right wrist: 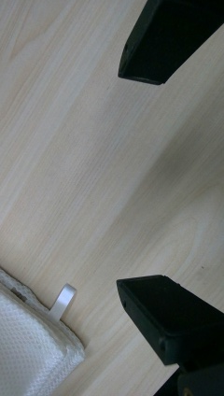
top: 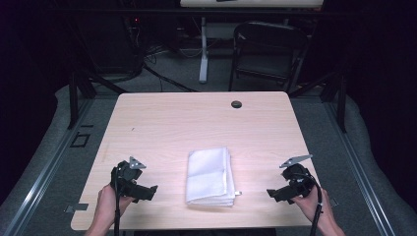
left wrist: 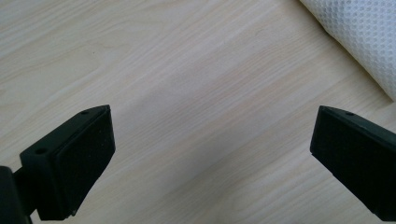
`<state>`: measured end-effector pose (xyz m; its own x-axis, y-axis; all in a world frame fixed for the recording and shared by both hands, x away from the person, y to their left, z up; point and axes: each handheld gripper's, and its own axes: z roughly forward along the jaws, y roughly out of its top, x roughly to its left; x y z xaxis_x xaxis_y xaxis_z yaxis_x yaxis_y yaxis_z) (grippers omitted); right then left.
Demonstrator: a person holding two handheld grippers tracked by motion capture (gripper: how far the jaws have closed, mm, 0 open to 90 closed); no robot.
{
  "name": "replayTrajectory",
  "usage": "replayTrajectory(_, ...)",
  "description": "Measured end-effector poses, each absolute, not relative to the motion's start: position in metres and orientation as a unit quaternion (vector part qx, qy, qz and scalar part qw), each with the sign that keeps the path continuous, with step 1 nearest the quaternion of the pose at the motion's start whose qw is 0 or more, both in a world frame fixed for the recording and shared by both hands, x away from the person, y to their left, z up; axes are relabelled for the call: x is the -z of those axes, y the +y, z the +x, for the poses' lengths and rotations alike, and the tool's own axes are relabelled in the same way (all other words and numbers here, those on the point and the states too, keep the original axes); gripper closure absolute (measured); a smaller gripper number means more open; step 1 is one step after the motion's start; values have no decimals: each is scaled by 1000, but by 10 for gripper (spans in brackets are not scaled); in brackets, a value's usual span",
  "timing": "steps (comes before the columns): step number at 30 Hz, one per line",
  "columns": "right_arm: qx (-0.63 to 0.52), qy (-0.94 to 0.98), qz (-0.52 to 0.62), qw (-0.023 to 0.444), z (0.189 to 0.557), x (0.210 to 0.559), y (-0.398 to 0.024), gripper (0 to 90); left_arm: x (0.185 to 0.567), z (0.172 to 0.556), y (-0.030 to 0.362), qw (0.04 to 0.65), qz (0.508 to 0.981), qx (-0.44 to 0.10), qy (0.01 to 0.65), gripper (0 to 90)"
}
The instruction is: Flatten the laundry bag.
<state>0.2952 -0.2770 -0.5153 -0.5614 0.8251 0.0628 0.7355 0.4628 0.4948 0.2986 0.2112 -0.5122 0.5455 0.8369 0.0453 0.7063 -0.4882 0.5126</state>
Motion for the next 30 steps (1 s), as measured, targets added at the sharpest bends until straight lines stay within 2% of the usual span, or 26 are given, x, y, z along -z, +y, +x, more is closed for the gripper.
replayTrajectory(5,-248,848,460,84,295,517,-276,14,511,299,208,228,849,-144,454,2)
replayTrajectory(13,-256,842,465,95,294,518,-273,16,507,296,196,236,855,-122,445,1)
replayTrajectory(30,-241,854,453,85,296,515,-272,21,501,297,137,241,883,-113,387,1)
